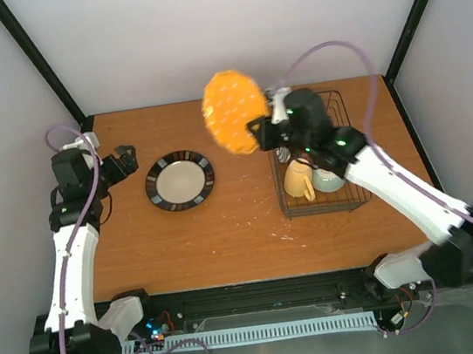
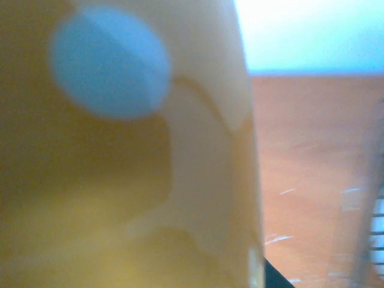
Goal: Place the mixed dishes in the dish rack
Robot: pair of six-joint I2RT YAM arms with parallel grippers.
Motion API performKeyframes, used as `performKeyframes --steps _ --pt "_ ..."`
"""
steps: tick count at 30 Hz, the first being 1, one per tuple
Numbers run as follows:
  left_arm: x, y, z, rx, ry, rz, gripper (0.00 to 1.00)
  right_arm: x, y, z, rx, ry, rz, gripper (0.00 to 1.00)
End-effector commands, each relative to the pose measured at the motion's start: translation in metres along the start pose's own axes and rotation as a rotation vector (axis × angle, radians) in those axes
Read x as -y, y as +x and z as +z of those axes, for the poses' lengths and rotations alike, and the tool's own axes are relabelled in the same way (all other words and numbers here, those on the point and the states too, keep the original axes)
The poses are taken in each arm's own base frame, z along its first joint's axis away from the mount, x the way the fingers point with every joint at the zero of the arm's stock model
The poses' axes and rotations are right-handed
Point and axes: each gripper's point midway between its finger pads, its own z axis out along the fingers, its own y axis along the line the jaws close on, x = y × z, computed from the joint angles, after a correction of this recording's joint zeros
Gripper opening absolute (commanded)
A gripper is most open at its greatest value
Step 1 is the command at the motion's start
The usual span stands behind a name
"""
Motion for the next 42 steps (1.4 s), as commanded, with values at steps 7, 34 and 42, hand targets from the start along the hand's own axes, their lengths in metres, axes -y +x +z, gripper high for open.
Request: performKeyframes --steps 7,34,42 --pt "-0.026 0.007 0.004 0.029 -0.118 -0.012 1.0 0.145 -0.066 -0.209 0.474 0.969 -0.059 0.03" --pt "-0.036 0.022 0.018 -0.004 -0.127 -0.012 1.0 0.262 -0.001 -0.114 0.18 0.861 0.111 0.03" --pt "-0.037 0.021 0.019 0.0 -0.131 -0.001 1.0 0.272 0.0 -0.109 0.162 0.894 0.09 0.03"
